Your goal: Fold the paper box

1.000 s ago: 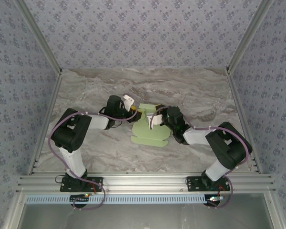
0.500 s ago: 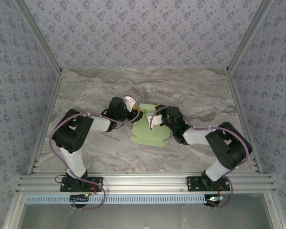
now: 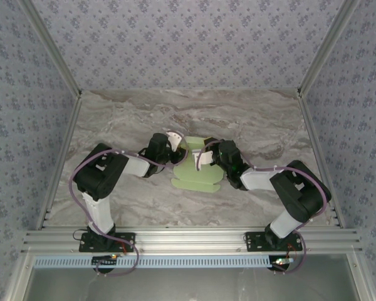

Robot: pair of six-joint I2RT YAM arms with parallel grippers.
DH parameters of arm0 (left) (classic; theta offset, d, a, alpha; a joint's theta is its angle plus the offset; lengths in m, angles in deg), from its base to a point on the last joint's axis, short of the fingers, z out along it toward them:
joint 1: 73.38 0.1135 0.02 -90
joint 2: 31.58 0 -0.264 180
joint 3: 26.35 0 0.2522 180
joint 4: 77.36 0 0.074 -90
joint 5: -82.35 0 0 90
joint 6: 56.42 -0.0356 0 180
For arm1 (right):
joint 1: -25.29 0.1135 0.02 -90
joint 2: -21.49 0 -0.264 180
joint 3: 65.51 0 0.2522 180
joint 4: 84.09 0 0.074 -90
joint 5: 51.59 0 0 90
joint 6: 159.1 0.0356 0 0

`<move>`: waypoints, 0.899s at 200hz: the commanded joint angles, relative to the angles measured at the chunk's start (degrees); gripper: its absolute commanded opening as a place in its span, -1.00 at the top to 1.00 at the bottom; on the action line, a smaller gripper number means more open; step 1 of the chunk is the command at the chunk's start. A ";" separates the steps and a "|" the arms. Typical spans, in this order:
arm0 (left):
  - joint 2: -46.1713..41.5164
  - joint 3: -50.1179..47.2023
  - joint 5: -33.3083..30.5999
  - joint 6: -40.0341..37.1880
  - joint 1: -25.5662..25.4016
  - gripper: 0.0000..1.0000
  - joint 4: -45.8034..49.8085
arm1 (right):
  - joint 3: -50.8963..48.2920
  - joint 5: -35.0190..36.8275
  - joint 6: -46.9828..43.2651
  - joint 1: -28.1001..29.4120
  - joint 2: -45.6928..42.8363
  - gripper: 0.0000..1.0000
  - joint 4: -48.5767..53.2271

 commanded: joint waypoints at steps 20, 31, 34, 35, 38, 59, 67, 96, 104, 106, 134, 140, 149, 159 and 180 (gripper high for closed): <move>1.00 1.64 -4.91 3.56 -0.02 0.29 -1.73 | 0.10 0.34 0.12 0.62 -0.06 1.00 2.58; 1.08 1.79 -5.61 4.27 -0.08 0.31 -1.52 | 0.17 0.35 0.12 0.58 -0.04 1.00 2.58; 1.09 1.89 -5.80 4.42 -0.09 0.31 -1.55 | 0.10 0.41 0.17 0.59 -0.05 1.00 2.58; 1.09 1.91 -5.83 4.44 -0.08 0.31 -1.53 | 0.13 0.37 0.19 0.57 -0.02 1.00 2.58; 1.09 1.88 -6.12 4.60 -0.09 0.32 -1.51 | 0.09 0.42 0.16 0.63 -0.05 1.00 2.62; 1.18 2.16 -8.02 5.64 -0.11 0.35 -1.08 | 0.33 0.38 0.37 0.71 -0.07 1.00 3.05; 1.17 2.36 -8.32 6.08 -0.15 0.35 -0.77 | 0.42 0.34 0.54 0.65 -0.07 1.00 3.33; 1.11 2.27 -8.71 7.08 -0.28 0.30 -1.33 | 0.45 0.37 0.79 0.68 0.01 1.00 3.42; 1.17 2.45 -9.19 7.42 -0.31 0.30 -1.19 | 0.49 0.36 0.83 0.70 0.03 1.00 3.37; 1.22 2.45 -9.31 7.49 -0.31 0.30 -1.12 | 0.49 0.36 0.82 0.72 0.02 1.00 3.37; 1.74 3.86 -12.27 9.63 -0.34 0.36 1.00 | 0.50 0.30 1.26 0.80 -0.08 1.00 3.54; 1.75 4.00 -13.30 10.48 -0.34 0.38 1.36 | 0.47 0.24 1.31 0.85 -0.14 1.00 3.70; 1.87 4.11 -14.89 11.94 -0.43 0.40 2.05 | 0.54 0.17 1.43 0.82 -0.24 1.00 3.89; 2.04 4.53 -16.59 13.31 -0.67 0.41 2.96 | 0.58 0.21 1.60 0.94 -0.13 1.00 3.99; 2.40 5.62 -20.97 14.94 -1.46 0.41 5.61 | 0.69 0.22 2.02 1.04 -0.25 1.00 4.40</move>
